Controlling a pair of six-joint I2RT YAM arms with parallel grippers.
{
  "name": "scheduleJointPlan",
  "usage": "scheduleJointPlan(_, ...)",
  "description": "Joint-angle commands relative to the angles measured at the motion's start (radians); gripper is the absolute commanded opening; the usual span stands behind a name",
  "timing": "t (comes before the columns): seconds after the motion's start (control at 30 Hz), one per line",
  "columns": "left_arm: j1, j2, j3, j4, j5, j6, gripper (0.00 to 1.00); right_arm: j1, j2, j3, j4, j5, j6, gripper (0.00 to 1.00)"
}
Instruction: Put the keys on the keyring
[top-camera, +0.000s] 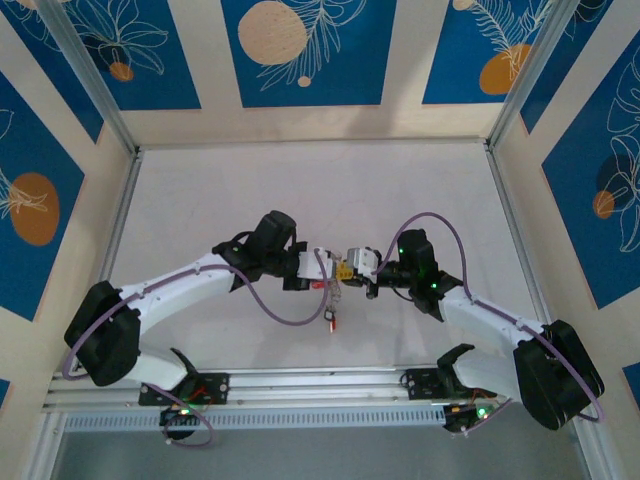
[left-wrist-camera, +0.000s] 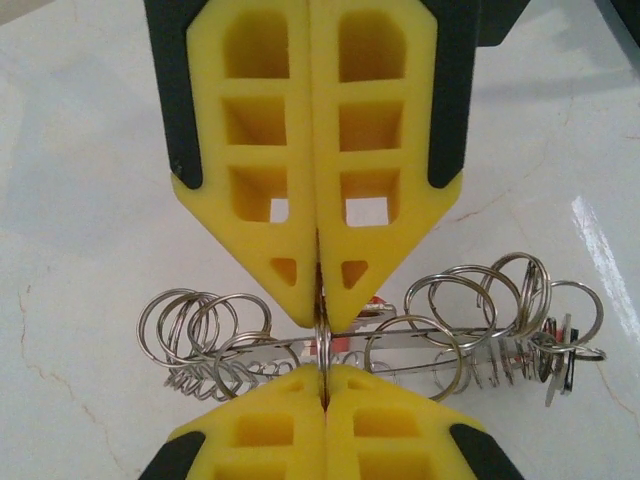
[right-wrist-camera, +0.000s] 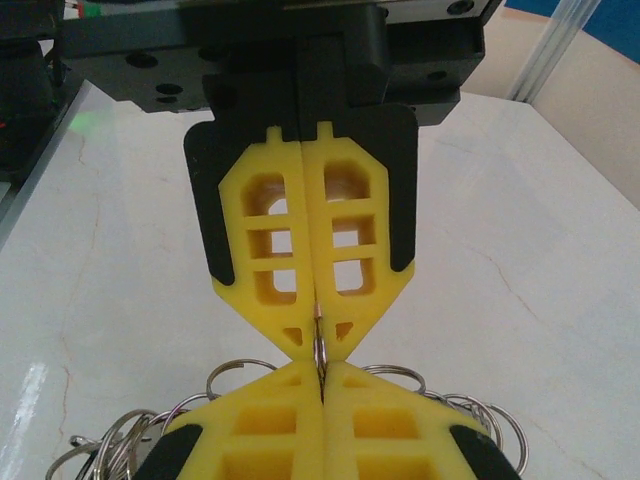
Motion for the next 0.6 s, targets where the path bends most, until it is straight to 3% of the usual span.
scheduleJointPlan(0.0, -0.003, -0.043, -0.015, 0.102, 0.122, -0.038, 0.0, -0.003, -0.008, 0.021, 0.011, 0.009, 0.012, 0.14)
scheduleJointPlan(0.4, 0.042, -0.093, -0.07, 0.178, 0.182, -0.063, 0.0, -0.019, -0.039, -0.024, -0.001, 0.027, 0.038, 0.15)
scheduleJointPlan(0.57, 0.041, -0.095, -0.072, 0.178, 0.194, -0.057, 0.0, -0.016, -0.038, -0.011, -0.003, 0.008, 0.039, 0.07)
